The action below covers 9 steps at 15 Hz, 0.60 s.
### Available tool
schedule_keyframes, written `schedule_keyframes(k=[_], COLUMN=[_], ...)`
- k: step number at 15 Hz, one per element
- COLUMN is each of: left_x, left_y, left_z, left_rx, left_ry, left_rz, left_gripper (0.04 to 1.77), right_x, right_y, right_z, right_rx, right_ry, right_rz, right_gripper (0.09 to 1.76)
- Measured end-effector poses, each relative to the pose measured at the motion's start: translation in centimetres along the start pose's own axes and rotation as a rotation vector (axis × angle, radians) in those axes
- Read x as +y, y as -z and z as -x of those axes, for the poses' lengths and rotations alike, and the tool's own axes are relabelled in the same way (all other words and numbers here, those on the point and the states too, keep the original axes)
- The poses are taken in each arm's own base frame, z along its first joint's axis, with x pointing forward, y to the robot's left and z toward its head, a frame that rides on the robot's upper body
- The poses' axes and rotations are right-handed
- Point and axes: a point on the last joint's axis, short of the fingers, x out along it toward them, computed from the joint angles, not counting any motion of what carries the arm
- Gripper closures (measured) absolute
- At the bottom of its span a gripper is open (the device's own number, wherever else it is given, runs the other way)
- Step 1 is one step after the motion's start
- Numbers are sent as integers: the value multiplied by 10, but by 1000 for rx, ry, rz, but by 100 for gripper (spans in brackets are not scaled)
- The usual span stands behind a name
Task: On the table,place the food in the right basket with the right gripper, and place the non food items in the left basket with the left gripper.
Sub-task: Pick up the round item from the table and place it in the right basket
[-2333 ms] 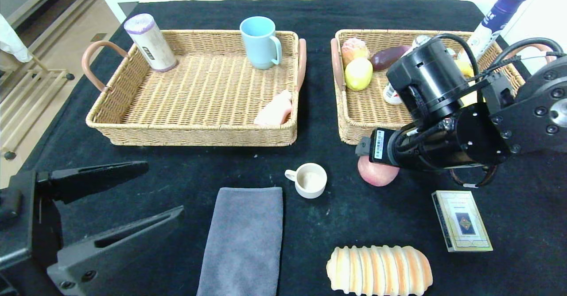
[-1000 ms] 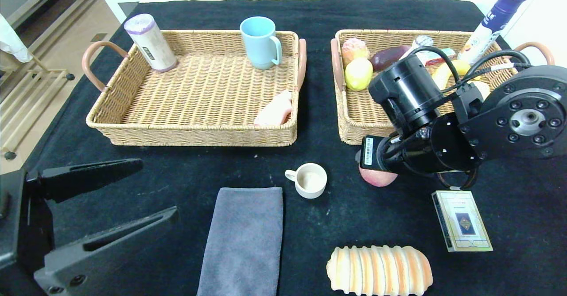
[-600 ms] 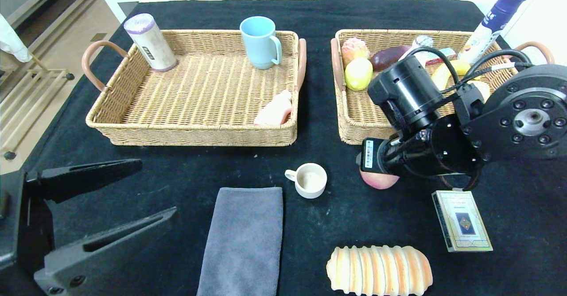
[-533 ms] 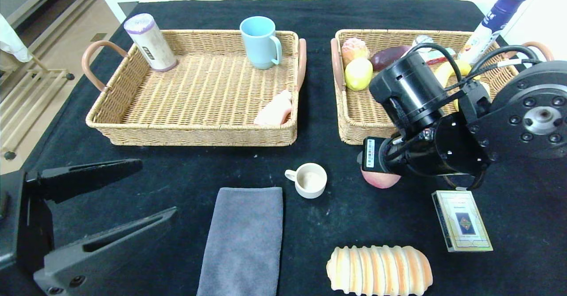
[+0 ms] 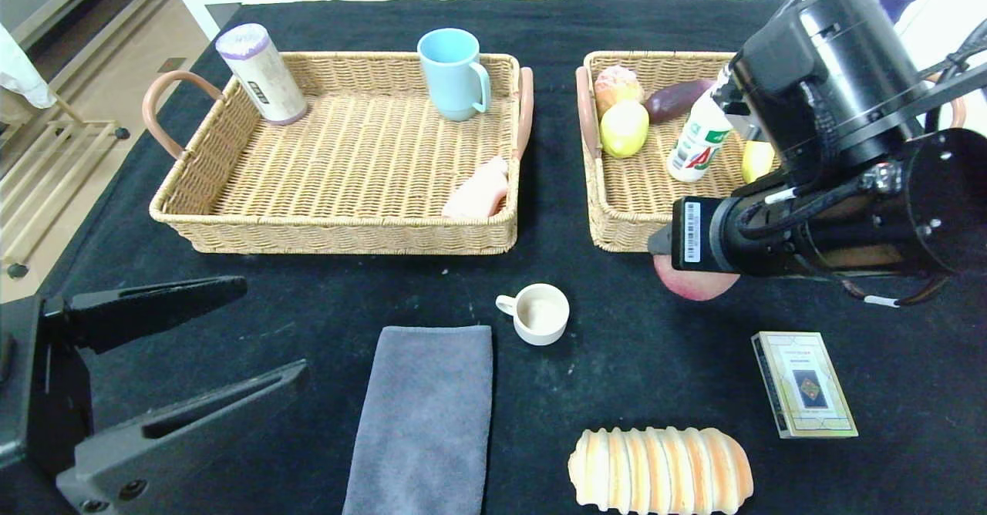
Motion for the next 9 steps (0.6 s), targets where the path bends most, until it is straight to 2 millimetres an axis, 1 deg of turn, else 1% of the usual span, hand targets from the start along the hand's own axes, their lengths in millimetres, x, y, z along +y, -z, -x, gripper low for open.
schedule_keyframes(k=[4,9], left_x=[0,0], left_y=[-1,-2], left_z=[1,1], left_rx=[-4,-11], left_ry=[0,-2], left_rz=[-1,-3], left_gripper=[9,9], right_x=[-20,-45], right_y=[-16,-33], right_z=[14,15], right_rx=[-56,-105], right_ry=[20,83], right_rz=[-3,10], right_gripper=[71,71])
